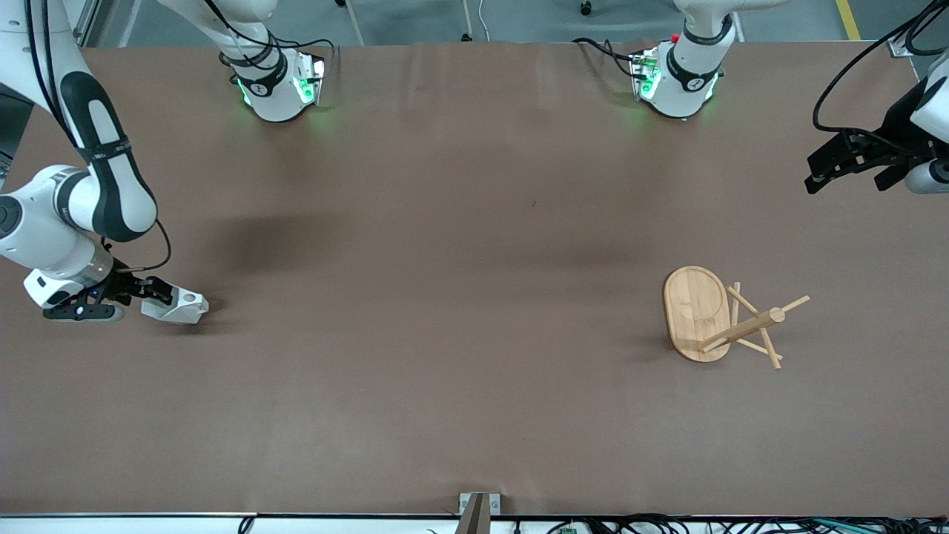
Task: Hang cup on rack
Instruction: 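Reach the right gripper down to the white cup and grasp it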
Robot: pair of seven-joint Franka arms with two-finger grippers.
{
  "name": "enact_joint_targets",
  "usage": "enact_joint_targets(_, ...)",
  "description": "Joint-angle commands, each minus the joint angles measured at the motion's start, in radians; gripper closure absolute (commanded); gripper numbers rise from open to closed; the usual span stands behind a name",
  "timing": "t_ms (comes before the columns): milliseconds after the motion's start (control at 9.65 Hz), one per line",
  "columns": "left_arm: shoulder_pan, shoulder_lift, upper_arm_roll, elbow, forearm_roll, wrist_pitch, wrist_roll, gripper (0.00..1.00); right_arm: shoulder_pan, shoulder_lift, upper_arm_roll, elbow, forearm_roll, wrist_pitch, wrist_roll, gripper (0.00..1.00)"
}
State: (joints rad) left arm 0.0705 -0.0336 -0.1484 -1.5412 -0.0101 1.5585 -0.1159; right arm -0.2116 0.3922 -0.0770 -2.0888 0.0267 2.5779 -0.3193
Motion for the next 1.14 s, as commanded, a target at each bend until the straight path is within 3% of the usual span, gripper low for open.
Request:
enact_joint_targets(0,0.000,0.012,-0.002,-0.014,0.004,-0.008,0.010,0.00,-0.009,0.004,0.010,0.012,0.013,0.007,-0.014,0.93)
enact_joint_targets(104,0.002,0.012,-0.002,-0.014,0.002,-0.008,0.009,0.00,-0.011,0.004,0.010,0.022,0.013,0.004,-0.008,0.99)
enact_joint_targets(518,0.003,0.017,0.001,-0.016,0.002,-0.008,0.008,0.00,-0.005,-0.021,0.011,0.036,0.013,-0.042,-0.006,1.00)
enact_joint_targets(1037,-0.006,0.020,-0.003,-0.014,0.001,-0.005,0.007,0.00,0.075,-0.206,0.026,0.099,0.041,-0.322,-0.003,1.00)
